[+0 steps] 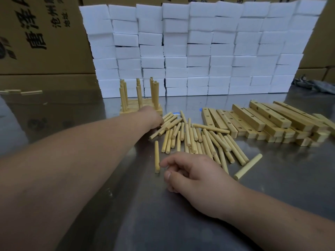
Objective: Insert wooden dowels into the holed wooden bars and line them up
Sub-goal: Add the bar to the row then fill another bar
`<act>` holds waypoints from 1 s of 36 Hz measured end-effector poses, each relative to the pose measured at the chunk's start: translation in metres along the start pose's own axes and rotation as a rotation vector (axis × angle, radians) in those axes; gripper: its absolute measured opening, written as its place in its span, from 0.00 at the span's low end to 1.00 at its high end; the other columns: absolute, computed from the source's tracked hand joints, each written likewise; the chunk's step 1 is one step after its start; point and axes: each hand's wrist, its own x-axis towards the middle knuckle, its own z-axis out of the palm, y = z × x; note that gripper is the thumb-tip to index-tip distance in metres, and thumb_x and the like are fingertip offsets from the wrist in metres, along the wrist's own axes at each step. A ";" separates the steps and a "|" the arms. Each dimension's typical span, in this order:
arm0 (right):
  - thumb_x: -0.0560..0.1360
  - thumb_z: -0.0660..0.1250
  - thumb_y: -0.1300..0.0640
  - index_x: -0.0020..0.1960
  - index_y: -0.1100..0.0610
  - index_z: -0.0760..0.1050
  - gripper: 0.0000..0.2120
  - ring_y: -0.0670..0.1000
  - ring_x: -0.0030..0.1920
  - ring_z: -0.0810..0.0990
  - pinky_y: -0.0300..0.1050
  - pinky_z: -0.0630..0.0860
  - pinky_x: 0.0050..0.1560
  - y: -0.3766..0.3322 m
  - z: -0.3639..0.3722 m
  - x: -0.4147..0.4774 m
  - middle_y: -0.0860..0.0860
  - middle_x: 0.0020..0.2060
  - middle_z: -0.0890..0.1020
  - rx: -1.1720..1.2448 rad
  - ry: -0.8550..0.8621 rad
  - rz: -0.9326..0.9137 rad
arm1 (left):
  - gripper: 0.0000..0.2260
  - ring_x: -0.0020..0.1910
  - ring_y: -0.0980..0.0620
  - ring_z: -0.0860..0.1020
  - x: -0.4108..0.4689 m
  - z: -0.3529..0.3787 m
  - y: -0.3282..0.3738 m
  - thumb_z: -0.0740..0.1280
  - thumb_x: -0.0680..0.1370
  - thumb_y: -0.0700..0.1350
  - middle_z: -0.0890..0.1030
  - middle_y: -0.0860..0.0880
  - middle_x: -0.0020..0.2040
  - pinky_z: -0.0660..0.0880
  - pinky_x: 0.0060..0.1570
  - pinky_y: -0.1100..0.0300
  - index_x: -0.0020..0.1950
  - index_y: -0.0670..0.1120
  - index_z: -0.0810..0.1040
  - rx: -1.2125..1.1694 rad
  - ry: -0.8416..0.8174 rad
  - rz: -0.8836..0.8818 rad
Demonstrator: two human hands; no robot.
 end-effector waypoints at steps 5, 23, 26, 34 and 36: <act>0.68 0.58 0.45 0.42 0.39 0.72 0.05 0.43 0.39 0.80 0.48 0.78 0.47 0.002 0.001 0.000 0.43 0.38 0.79 -0.004 0.012 -0.010 | 0.11 0.28 0.51 0.67 -0.007 -0.006 -0.004 0.62 0.76 0.48 0.69 0.48 0.32 0.65 0.26 0.61 0.36 0.44 0.69 -0.241 0.127 -0.005; 0.72 0.60 0.48 0.48 0.44 0.78 0.09 0.41 0.37 0.78 0.42 0.77 0.40 -0.009 -0.013 -0.004 0.39 0.37 0.79 -0.106 0.248 -0.025 | 0.09 0.41 0.51 0.74 -0.121 -0.007 -0.041 0.64 0.76 0.39 0.77 0.48 0.43 0.68 0.38 0.61 0.55 0.45 0.78 -0.952 0.279 -0.097; 0.74 0.60 0.49 0.40 0.40 0.75 0.07 0.40 0.37 0.77 0.43 0.75 0.40 -0.004 -0.033 0.001 0.35 0.38 0.79 -0.136 0.467 0.032 | 0.10 0.38 0.57 0.72 -0.124 -0.002 -0.042 0.62 0.78 0.42 0.75 0.55 0.41 0.70 0.36 0.62 0.57 0.48 0.78 -0.860 0.301 -0.057; 0.77 0.55 0.53 0.64 0.48 0.73 0.17 0.49 0.39 0.75 0.46 0.73 0.41 0.051 -0.108 0.022 0.47 0.46 0.77 -0.360 0.613 0.477 | 0.08 0.46 0.57 0.77 -0.132 -0.002 -0.040 0.63 0.78 0.40 0.79 0.52 0.44 0.76 0.49 0.59 0.48 0.53 0.75 -1.048 0.107 0.057; 0.78 0.55 0.52 0.64 0.46 0.73 0.17 0.50 0.40 0.74 0.48 0.73 0.43 0.062 -0.108 0.024 0.50 0.52 0.78 -0.372 0.521 0.561 | 0.09 0.45 0.59 0.78 -0.133 -0.003 -0.041 0.63 0.78 0.38 0.79 0.52 0.43 0.76 0.48 0.60 0.46 0.53 0.74 -1.091 0.064 0.077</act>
